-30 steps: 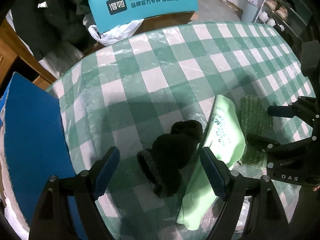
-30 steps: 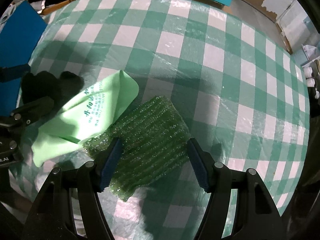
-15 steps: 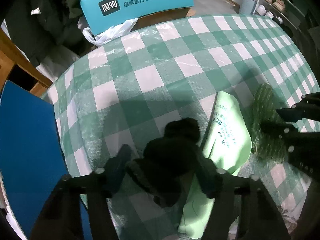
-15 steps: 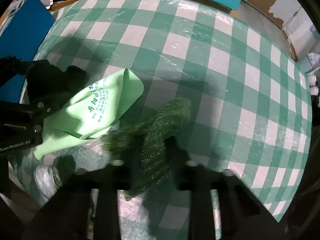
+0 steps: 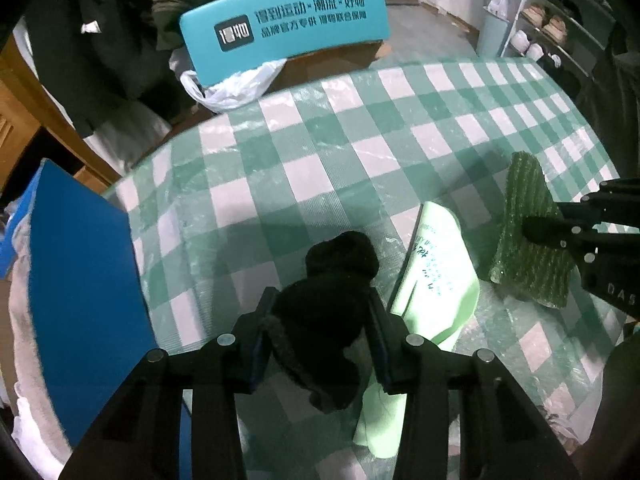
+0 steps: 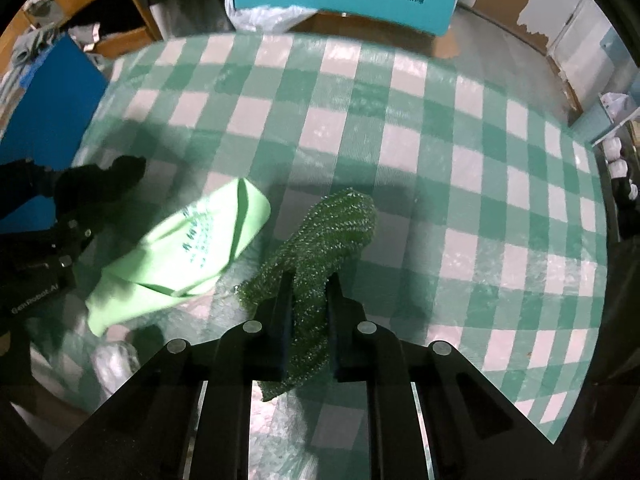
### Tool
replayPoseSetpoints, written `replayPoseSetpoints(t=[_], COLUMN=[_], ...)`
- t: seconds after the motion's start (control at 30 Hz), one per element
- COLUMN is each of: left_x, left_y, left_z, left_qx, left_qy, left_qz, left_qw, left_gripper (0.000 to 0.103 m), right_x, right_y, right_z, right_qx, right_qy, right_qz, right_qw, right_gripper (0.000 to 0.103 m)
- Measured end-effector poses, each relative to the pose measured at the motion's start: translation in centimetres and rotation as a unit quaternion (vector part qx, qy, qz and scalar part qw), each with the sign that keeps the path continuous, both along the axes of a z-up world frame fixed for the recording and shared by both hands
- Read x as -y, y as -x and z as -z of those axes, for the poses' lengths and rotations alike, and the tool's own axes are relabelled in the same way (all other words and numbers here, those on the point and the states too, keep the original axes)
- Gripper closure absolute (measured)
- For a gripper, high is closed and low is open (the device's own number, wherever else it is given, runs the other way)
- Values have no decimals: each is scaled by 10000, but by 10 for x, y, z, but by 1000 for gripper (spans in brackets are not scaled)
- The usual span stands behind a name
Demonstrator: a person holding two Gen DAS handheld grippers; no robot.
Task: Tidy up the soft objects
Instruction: 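Grasp the green mesh scrubber with the right tool while the left tool grasps the black glove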
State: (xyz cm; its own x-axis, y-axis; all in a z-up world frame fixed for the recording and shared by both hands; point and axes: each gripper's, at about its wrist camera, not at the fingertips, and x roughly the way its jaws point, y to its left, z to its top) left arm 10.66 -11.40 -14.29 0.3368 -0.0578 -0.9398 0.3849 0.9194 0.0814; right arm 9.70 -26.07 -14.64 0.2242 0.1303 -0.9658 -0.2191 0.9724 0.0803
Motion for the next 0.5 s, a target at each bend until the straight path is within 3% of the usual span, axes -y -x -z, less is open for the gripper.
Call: replayPoseSetpoints(t=[0.5], left_x=[-18], left_y=[16], left_z=[-47], left_qx=[418], left_qy=[208], left_qz=[-126], left_qw=[9988], left_gripper=[61], right_x=[-12], right_y=[8], right_z=[-62], right_qx=[642], right_qy=[-245], right_qz=[-107], right_qw=[9976], right_gripper=[91])
